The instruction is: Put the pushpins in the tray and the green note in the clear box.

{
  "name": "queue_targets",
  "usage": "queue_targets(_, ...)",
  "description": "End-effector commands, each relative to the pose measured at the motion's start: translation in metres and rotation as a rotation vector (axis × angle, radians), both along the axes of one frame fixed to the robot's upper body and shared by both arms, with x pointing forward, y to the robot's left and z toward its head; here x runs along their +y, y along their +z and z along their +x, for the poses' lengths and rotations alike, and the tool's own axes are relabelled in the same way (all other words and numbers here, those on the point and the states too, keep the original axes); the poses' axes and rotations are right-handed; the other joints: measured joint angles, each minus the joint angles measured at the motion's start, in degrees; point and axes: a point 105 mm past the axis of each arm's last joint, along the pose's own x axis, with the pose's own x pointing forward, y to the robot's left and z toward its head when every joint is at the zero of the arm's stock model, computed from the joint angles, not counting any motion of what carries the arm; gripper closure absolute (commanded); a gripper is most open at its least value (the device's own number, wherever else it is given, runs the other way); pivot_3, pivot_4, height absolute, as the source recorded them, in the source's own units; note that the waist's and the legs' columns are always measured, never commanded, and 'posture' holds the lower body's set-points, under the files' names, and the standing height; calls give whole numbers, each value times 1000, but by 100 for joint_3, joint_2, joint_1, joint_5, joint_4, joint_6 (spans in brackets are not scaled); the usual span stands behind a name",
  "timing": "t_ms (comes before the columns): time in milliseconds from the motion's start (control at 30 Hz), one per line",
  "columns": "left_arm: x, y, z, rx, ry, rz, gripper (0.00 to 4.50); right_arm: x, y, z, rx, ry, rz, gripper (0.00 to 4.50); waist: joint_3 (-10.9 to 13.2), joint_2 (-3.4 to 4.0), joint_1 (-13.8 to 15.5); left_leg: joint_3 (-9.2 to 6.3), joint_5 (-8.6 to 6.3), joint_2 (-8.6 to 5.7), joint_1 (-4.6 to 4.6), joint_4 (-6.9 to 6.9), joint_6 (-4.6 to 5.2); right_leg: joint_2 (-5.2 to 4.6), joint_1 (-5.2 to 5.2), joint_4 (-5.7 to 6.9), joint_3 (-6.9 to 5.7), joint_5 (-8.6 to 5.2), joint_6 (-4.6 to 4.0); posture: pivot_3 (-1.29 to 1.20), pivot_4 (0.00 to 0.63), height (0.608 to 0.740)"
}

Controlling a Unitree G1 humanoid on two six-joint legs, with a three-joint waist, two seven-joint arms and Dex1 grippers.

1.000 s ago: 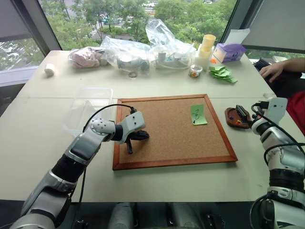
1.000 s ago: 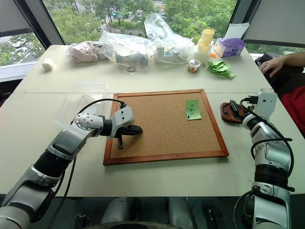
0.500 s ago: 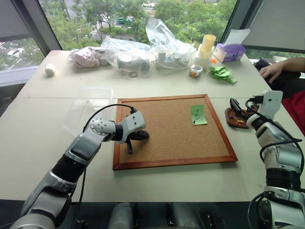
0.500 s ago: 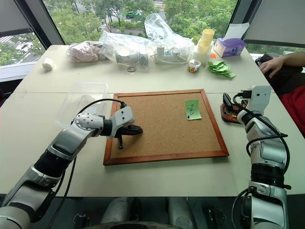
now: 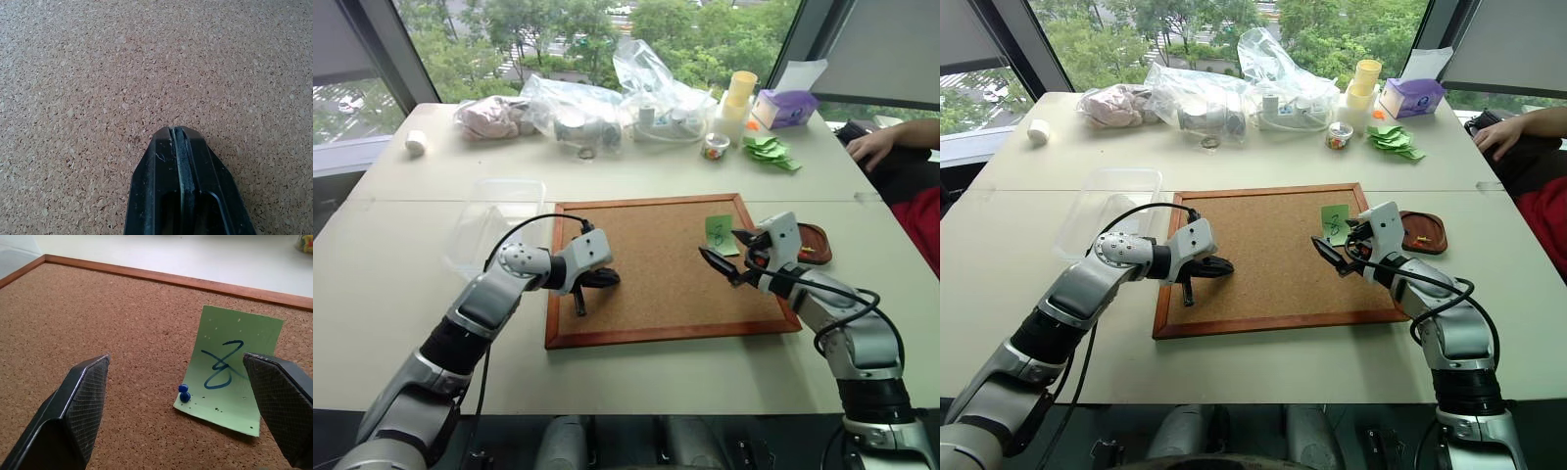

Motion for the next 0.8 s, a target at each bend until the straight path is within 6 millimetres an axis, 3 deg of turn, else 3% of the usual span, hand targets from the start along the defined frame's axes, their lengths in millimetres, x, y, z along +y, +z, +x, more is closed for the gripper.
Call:
queue_targets(33, 2, -4, -2, 11, 7, 10, 4500, 2, 1, 4, -19, 10, -22, 51, 0, 0, -1, 0, 0, 0, 0, 0, 0, 0, 0, 0, 0, 0, 0, 0, 150, 738)
queue_targets(133, 2, -4, -2, 13, 9, 9, 4500, 1, -13, 8, 22, 6, -57, 51, 0, 0, -2, 1, 0, 0, 0, 0, -1, 0, 0, 0, 0, 0, 0, 0, 150, 738)
queue_targets(233, 2, -4, -3, 12, 12, 9, 4500, 0, -23, 11, 51, 4, -62, 818, -1, -2, -4, 1, 2, 0, 1, 0, -4, 0, 0, 0, 0, 0, 0, 0, 150, 738)
queue_targets(333, 4, -4, -3, 12, 18, 9, 4500, 2, -23, 11, 57, 13, -49, 2477, -1, -2, -4, 1, 2, 0, 1, 0, -4, 1, 0, 0, 0, 0, 0, 0, 150, 738)
queue_targets(467, 4, -4, -3, 13, 21, 8, 4500, 3, -24, 10, 59, 21, -52, 4335, -2, -2, -4, 1, 3, 0, 1, 0, -5, 1, 0, 0, 0, 0, 0, 0, 150, 738)
queue_targets(700, 3, -4, -3, 14, 18, 8, 4500, 4, -17, 10, 10, 15, -75, 4426, -2, -2, -6, 1, 3, 1, 2, 0, -5, 2, 0, 0, 0, 0, 0, 0, 150, 738)
queue_targets(800, 3, -5, -4, 17, 16, 9, 4500, 1, 15, 16, -137, -14, -62, 4426, -2, -1, -11, 1, 3, 1, 2, 0, -5, 2, 0, 0, 0, 0, 0, 0, 150, 738)
